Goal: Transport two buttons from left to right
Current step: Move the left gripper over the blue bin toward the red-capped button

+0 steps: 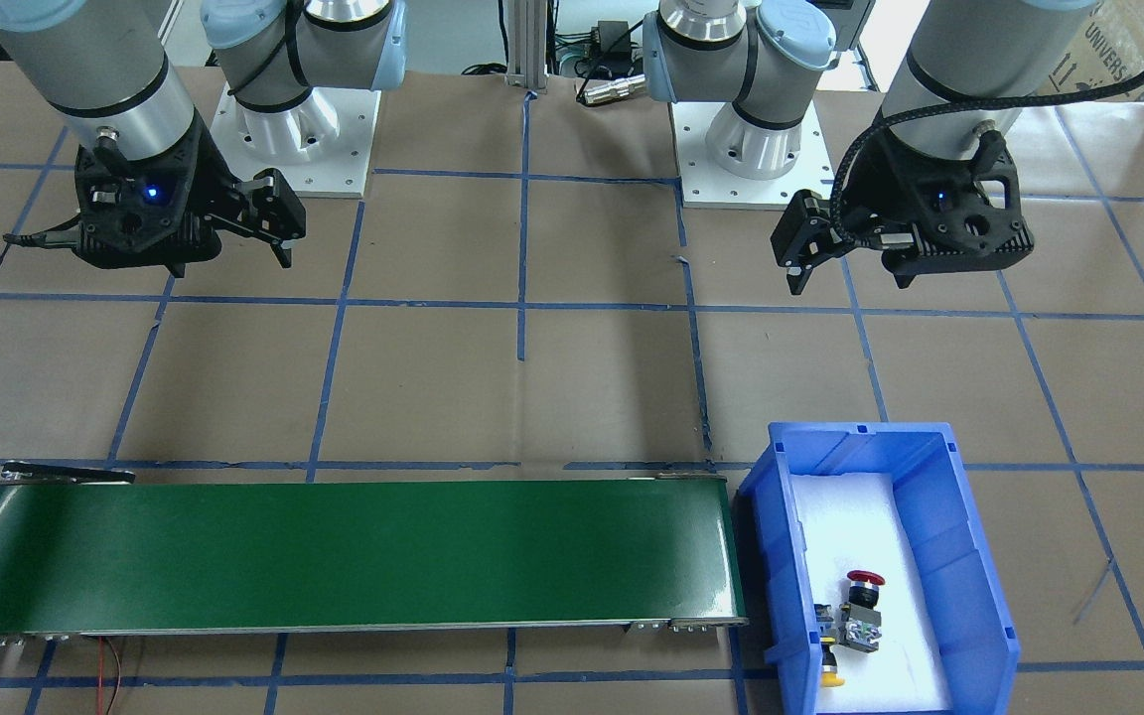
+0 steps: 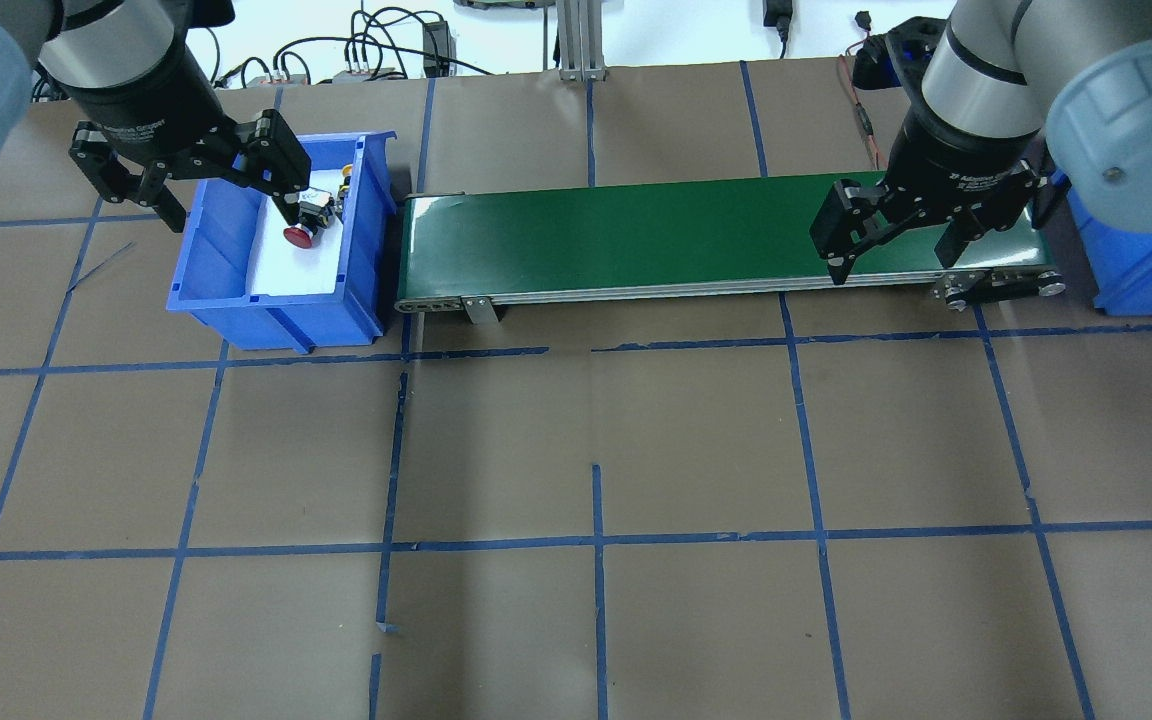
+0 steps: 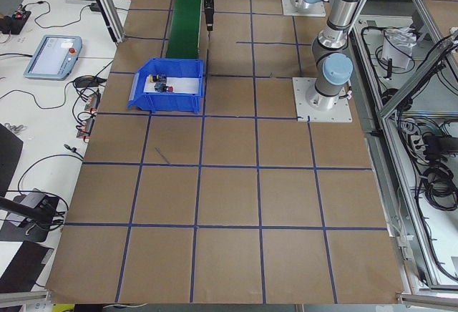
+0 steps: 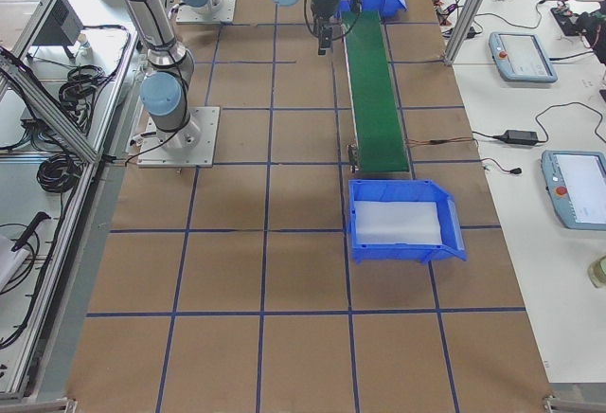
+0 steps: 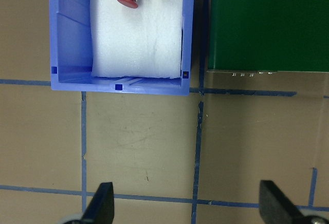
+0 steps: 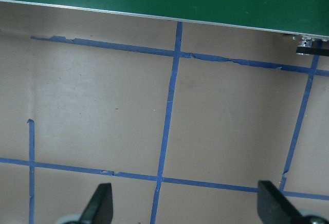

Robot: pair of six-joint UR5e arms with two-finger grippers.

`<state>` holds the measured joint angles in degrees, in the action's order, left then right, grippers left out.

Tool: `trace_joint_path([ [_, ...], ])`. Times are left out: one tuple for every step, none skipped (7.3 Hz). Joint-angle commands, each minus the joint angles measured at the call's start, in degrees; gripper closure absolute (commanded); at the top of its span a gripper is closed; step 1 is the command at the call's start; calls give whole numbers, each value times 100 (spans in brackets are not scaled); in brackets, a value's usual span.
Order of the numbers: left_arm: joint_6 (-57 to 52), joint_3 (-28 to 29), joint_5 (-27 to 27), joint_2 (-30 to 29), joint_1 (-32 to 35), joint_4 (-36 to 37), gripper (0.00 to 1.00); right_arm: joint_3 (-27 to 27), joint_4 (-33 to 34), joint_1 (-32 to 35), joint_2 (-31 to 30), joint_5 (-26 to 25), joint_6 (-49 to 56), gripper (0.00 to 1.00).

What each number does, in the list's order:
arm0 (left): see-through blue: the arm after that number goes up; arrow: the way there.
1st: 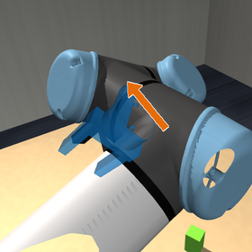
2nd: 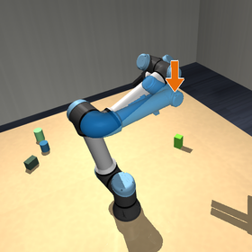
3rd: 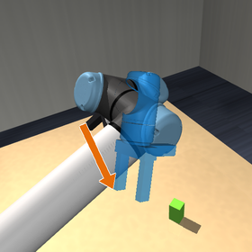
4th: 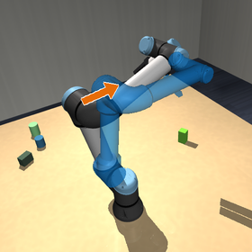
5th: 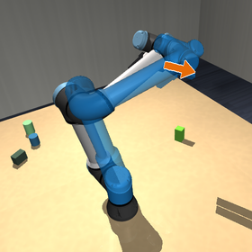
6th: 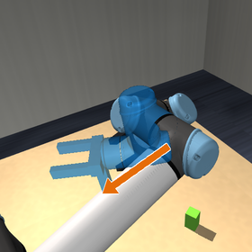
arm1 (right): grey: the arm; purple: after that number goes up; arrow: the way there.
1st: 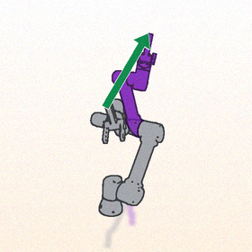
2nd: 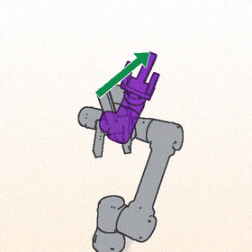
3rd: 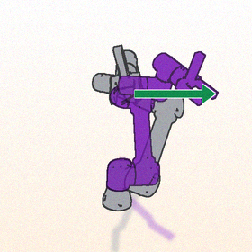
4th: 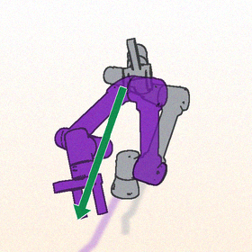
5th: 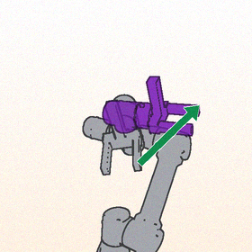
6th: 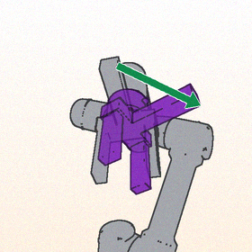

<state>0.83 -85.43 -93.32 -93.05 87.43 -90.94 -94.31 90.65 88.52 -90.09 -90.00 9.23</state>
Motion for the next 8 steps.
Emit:
trace_joint_path([
  [-13, 79, 41, 24, -137, 24, 0, 0, -4, -2, 0, 0, 0, 0],
  [-13, 88, 24, 24, -147, 24, 0, 0, 5, -2, 0, 0, 0, 0],
  [-13, 88, -2, 50, -139, -29, 0, 0, -4, -2, 0, 0, 0, 0],
  [-21, 79, -107, -37, -147, -29, 0, 0, 5, 7, 0, 0, 0, 0],
  [-30, 88, -99, -125, -191, 49, 0, 0, 5, 7, 0, 9, 0, 0],
  [-291, 97, -47, -326, -365, 433, 0, 0, 5, -2, 0, 9, 0, 0],
  [-329, 123, -20, -676, -593, 898, 0, 0, 5, -2, 0, 9, 0, 0],
  [-381, 132, -29, -1053, -674, 1181, 0, 0, 5, -2, 0, 9, 0, 0],
])
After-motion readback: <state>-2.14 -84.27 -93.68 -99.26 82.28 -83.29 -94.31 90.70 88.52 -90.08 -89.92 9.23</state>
